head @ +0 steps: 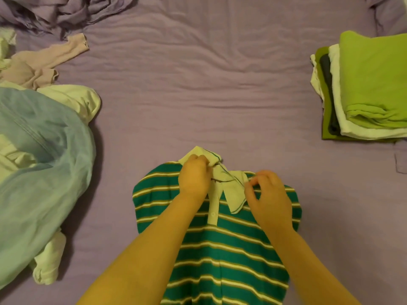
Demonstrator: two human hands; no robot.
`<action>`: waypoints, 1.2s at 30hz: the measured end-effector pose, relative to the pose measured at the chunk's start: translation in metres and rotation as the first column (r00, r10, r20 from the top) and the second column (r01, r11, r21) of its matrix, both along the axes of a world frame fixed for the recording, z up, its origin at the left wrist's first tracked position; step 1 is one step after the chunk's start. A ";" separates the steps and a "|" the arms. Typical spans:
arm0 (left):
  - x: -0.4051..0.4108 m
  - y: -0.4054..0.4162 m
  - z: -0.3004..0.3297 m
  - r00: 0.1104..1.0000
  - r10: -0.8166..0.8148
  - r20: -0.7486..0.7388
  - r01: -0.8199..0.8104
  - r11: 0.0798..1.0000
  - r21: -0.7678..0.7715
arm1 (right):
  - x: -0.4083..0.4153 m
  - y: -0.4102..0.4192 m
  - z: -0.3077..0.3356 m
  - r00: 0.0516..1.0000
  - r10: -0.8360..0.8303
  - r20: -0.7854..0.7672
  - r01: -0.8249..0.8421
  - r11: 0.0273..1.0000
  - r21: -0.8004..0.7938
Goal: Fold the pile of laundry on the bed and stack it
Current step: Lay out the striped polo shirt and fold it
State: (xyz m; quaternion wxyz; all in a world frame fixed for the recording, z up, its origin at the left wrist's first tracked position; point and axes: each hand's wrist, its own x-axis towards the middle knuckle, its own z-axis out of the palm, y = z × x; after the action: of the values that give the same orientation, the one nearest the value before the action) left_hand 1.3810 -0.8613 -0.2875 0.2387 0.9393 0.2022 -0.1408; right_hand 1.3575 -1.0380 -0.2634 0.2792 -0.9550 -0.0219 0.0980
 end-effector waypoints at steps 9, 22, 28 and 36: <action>-0.023 0.029 0.031 0.655 0.669 -0.352 -0.584 0.153 -0.797 | 0.060 0.074 -0.017 0.906 0.282 -0.315 -0.261 0.959 0.109; -0.029 0.071 0.031 0.664 0.586 -0.465 -0.582 0.014 -0.813 | 0.102 0.074 -0.005 0.655 0.502 -0.565 -0.159 0.822 0.546; -0.042 0.080 0.023 0.588 0.614 -0.526 -0.680 0.024 -0.733 | 0.109 0.079 -0.010 0.705 0.374 -0.602 0.104 0.785 0.610; -0.071 0.073 0.033 0.879 0.363 -0.309 -0.476 0.712 -0.516 | 0.110 0.087 -0.028 0.720 0.253 -0.646 0.214 0.805 0.554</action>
State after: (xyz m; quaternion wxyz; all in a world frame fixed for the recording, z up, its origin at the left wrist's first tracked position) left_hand 1.3098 -0.7886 -0.2547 0.5178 0.7333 0.3796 -0.2236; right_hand 1.4671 -0.9508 -0.2914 0.5491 -0.7099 0.0441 0.4388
